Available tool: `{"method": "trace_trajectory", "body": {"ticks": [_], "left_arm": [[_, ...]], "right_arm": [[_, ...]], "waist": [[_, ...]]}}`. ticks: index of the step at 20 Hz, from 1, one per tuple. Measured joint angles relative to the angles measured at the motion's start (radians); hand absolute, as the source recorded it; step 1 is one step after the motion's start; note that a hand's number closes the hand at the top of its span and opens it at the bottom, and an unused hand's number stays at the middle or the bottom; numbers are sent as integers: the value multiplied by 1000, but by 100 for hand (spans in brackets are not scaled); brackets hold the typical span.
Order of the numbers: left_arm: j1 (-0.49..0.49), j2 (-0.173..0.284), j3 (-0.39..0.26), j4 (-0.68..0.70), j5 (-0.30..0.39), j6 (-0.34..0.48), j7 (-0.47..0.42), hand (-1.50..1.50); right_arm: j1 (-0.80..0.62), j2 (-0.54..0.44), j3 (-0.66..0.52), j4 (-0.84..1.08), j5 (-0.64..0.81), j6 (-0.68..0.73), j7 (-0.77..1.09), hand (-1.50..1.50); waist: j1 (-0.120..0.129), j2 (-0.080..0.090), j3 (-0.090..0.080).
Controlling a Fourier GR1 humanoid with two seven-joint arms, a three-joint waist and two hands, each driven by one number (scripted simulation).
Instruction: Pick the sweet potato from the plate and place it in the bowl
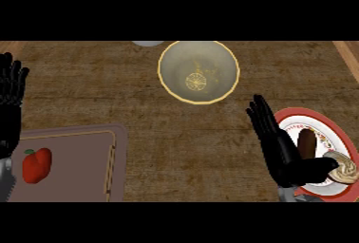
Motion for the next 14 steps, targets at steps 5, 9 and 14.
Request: {"method": "trace_trajectory", "body": {"ticks": [5, 9, 14], "left_arm": [[30, 0, -39, 41, 27, -56, 68, 0], [55, -5, -85, 66, 50, -100, 126, 0], [36, -12, -137, 80, 90, -163, 226, 0]], "right_arm": [[5, -99, -109, 59, 167, -176, 72, 150], [49, -280, -158, 160, 398, -276, 107, -150], [63, -287, -128, 223, 713, -505, 180, -150]], "waist": [[-25, 3, 14], [-46, 22, 2], [-25, 7, 14]]}}
